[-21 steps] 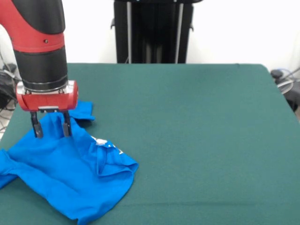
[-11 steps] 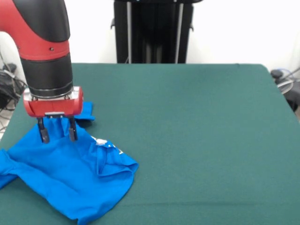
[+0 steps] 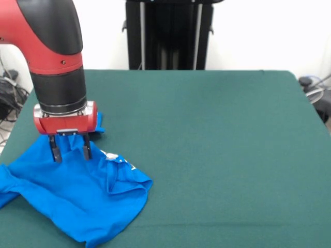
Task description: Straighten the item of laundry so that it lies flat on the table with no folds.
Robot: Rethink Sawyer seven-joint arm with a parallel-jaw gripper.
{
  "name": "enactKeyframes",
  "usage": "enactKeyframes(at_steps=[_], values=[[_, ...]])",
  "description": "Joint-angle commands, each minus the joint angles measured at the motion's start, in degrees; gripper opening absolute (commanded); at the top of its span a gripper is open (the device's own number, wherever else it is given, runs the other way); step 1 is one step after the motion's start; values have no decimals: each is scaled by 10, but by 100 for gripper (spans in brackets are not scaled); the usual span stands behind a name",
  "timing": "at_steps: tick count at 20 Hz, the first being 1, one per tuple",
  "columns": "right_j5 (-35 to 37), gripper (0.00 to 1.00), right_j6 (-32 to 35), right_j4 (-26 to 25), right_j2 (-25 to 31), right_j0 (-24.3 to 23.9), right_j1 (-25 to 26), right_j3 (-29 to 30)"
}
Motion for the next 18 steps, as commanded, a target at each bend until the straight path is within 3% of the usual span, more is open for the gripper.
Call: enactKeyframes(at_steps=[1,5,8,13,18], values=[[-31,100,-71,-54,16,30,16,22],[-8,100,-54,-39,9,37,29,23],[1,100,-12,-14,0,39,19,59],[-39,100,67,-6,-24,66,15,100],[-68,100,91,0,-34,80,30,113]])
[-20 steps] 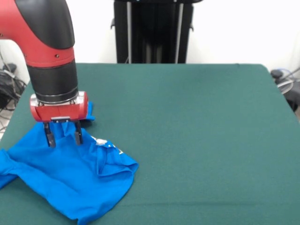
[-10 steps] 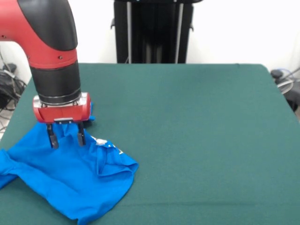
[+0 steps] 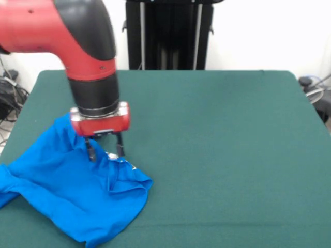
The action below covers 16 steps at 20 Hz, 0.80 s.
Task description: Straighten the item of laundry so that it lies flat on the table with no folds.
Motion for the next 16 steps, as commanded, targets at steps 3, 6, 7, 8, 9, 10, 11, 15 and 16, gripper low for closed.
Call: enactKeyframes(at_steps=[3,6,7,8,9,10,11,15,16], values=[[-52,100,105,14,-31,51,2,105],[-66,100,128,24,-44,56,-31,149],[-75,100,135,24,-48,59,-33,160],[-78,100,137,27,-52,63,-32,162],[-84,100,142,28,-57,70,-28,164],[-89,100,144,30,-60,76,-23,165],[-96,100,148,32,-65,82,-17,165],[-120,100,152,38,-74,106,-2,164],[-127,100,157,41,-81,114,-2,166]])
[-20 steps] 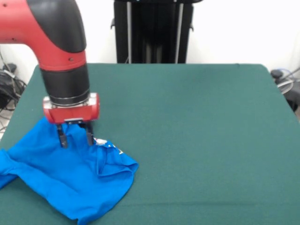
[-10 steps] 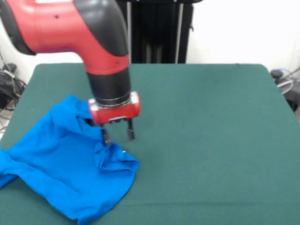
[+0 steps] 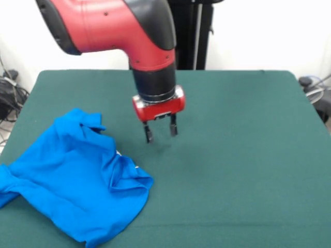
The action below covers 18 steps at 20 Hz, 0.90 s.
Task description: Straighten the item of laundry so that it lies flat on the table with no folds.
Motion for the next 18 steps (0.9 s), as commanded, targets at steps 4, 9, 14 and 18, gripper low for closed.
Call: enactKeyframes(at_steps=[4,9,14,18], values=[[-92,100,172,34,-75,82,16,55],[-98,100,147,53,-78,84,42,36],[-87,100,125,70,-78,79,30,40],[-73,100,139,104,-75,87,-61,55]])
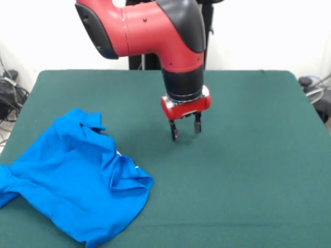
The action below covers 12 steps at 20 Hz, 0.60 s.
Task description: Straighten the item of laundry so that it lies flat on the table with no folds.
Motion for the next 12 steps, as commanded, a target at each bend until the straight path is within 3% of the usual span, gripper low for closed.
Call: enactKeyframes(at_steps=[1,6,12], values=[[36,100,136,74,-22,26,-114,20],[202,100,101,133,-30,46,-173,-50],[298,100,67,142,-28,49,-171,-128]])
